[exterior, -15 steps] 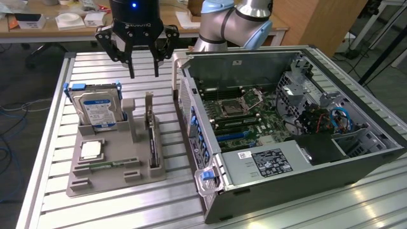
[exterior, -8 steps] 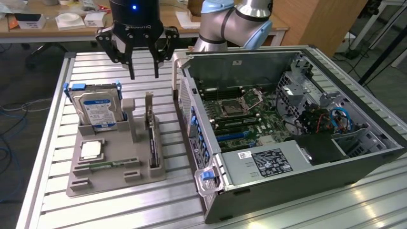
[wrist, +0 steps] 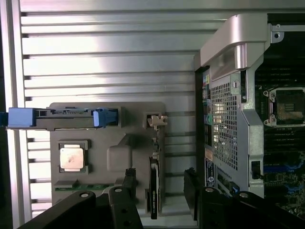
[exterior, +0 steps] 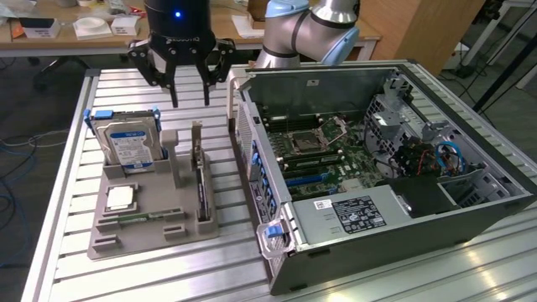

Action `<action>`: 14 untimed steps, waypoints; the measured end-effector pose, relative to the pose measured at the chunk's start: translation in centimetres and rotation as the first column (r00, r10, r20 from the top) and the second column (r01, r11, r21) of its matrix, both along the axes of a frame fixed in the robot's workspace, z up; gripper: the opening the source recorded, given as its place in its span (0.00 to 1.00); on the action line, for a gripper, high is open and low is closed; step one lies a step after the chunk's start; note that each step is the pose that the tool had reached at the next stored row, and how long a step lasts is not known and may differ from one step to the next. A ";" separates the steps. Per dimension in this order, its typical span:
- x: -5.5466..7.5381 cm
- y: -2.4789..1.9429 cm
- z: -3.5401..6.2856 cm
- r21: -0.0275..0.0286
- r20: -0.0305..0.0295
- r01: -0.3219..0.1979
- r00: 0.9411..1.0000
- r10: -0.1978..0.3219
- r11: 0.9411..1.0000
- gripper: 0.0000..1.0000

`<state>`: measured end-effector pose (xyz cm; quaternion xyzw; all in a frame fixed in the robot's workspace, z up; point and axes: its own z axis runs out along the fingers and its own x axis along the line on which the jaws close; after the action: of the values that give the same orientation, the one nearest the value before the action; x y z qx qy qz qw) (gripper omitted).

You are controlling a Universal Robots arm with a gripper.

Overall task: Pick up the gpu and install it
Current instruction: 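Pick up the gpu and move the gpu toward the slot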

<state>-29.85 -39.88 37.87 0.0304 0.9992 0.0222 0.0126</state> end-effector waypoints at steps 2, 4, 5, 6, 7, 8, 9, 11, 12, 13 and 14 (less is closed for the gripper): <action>0.0 0.00 -0.14 0.000 0.000 0.000 1.000 0.000 1.000 0.53; 0.0 0.00 -0.29 0.000 0.000 0.000 1.000 0.000 1.000 0.53; 0.0 0.00 -0.35 0.000 0.000 0.000 1.000 0.000 1.000 0.53; 0.0 0.00 -0.42 0.000 0.000 0.000 1.000 0.000 1.000 0.53; 0.0 0.00 -0.48 0.000 0.000 0.000 1.000 0.000 1.000 0.53; 0.0 0.00 -0.55 0.000 0.000 0.000 1.000 0.000 1.000 0.53; 0.0 0.00 -0.62 0.000 0.000 0.000 1.000 0.000 1.000 0.53; 0.0 0.00 -0.74 0.000 0.000 0.000 1.000 0.000 1.000 0.53; 0.0 0.00 -0.81 0.000 0.000 0.000 1.000 0.000 1.000 0.53; 0.0 0.00 -0.88 0.000 0.000 0.000 1.000 0.000 1.000 0.53; 0.0 0.00 -0.94 0.000 0.000 0.000 1.000 0.000 1.000 0.53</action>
<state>-29.85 -39.89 36.93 0.0304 0.9992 0.0222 0.0126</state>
